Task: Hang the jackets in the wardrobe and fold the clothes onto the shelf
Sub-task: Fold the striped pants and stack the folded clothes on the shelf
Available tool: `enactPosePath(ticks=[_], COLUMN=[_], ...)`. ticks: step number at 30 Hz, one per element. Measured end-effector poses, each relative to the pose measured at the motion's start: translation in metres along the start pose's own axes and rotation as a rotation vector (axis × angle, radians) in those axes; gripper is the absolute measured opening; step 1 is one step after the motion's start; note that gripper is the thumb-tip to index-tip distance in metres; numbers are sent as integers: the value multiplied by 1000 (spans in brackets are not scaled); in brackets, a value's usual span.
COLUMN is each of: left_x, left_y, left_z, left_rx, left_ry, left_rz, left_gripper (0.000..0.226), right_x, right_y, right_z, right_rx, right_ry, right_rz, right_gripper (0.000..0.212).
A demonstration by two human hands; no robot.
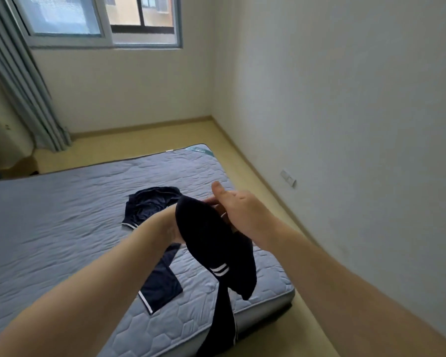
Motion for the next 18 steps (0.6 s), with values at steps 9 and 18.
enactPosePath(ticks=[9,18], left_x=[52,89], left_y=[99,110], left_z=[54,77], left_rx=[-54,-4], left_ry=[438,646], left_rz=[-109,-130], left_gripper=[51,30], right_x=[15,16], right_y=[-82,-61], right_z=[67,51], right_rx=[241,193], right_ry=[194,-6], right_rz=[374,31], right_gripper=[87,114])
Point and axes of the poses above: each hand's wrist, its own x-axis away from the middle knuckle, its own y-axis out of the palm, z = x × y, the point moved 3 cm from there along -x, towards the middle knuckle, and after that the axes turned 12 degrees about x, right-handed, at the moved point
